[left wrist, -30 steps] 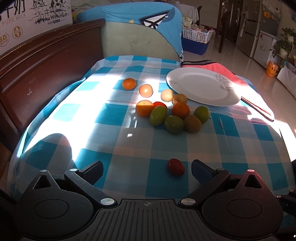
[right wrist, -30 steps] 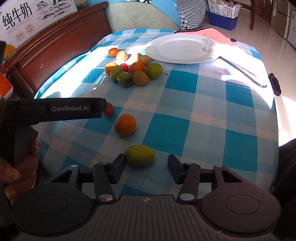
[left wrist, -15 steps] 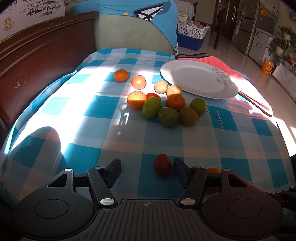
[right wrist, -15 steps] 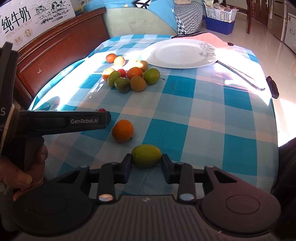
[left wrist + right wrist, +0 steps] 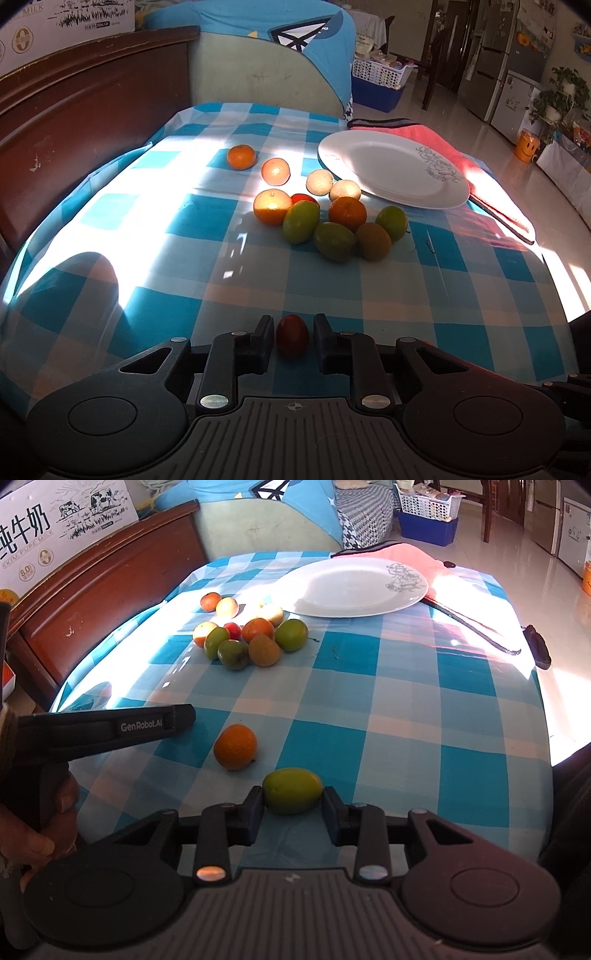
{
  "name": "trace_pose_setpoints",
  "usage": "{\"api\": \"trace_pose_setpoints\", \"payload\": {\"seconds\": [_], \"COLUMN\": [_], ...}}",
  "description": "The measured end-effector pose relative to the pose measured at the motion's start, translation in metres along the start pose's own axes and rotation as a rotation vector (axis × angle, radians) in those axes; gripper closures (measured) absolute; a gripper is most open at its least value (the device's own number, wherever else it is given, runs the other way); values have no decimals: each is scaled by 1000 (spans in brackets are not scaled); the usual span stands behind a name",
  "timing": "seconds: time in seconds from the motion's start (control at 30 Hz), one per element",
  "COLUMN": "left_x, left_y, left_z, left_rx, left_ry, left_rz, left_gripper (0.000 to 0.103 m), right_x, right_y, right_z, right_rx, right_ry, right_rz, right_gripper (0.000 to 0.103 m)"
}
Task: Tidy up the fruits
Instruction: 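Close the right tool on the green mango while the left tool grasps the red tomato, then carry the green mango in the right tool while the left tool carries the tomato to the plate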
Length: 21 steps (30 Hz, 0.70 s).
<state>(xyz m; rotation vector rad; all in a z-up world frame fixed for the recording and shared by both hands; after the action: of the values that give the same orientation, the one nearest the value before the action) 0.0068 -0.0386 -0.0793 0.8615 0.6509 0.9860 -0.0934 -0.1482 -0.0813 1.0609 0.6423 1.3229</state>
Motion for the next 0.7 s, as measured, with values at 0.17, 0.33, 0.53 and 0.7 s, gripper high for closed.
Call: {"api": "trace_pose_setpoints", "payload": {"seconds": [0.17, 0.33, 0.53, 0.7], "left_x": [1, 3, 4, 2], "left_y": [4, 1, 3, 4], "left_z": [2, 0, -5, -8], "left_rx": [-17, 0, 16, 14], "left_ry": [18, 20, 25, 9], "left_rz": [-21, 2, -3, -6], "left_gripper": [87, 86, 77, 80], "right_x": [-3, -6, -6, -5], "right_y": [0, 0, 1, 0], "right_z": [1, 3, 3, 3], "right_rx": [-4, -7, -7, -7], "right_ry": [-21, -37, -36, -32], "right_rz": [9, 4, 2, -3], "right_gripper": [69, 69, 68, 68]}}
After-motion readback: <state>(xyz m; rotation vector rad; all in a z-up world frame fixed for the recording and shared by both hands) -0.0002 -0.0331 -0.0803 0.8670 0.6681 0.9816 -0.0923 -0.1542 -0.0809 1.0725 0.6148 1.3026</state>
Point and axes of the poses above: each gripper's, at about its wrist camera, not at the fingertips, and y roughly against the way its jaws point, x to its left, z to its top, the point moved 10 cm from there along -y, roughly the way its jaws point, and after that the axes turned 11 degrees about x, right-handed, at the moved point
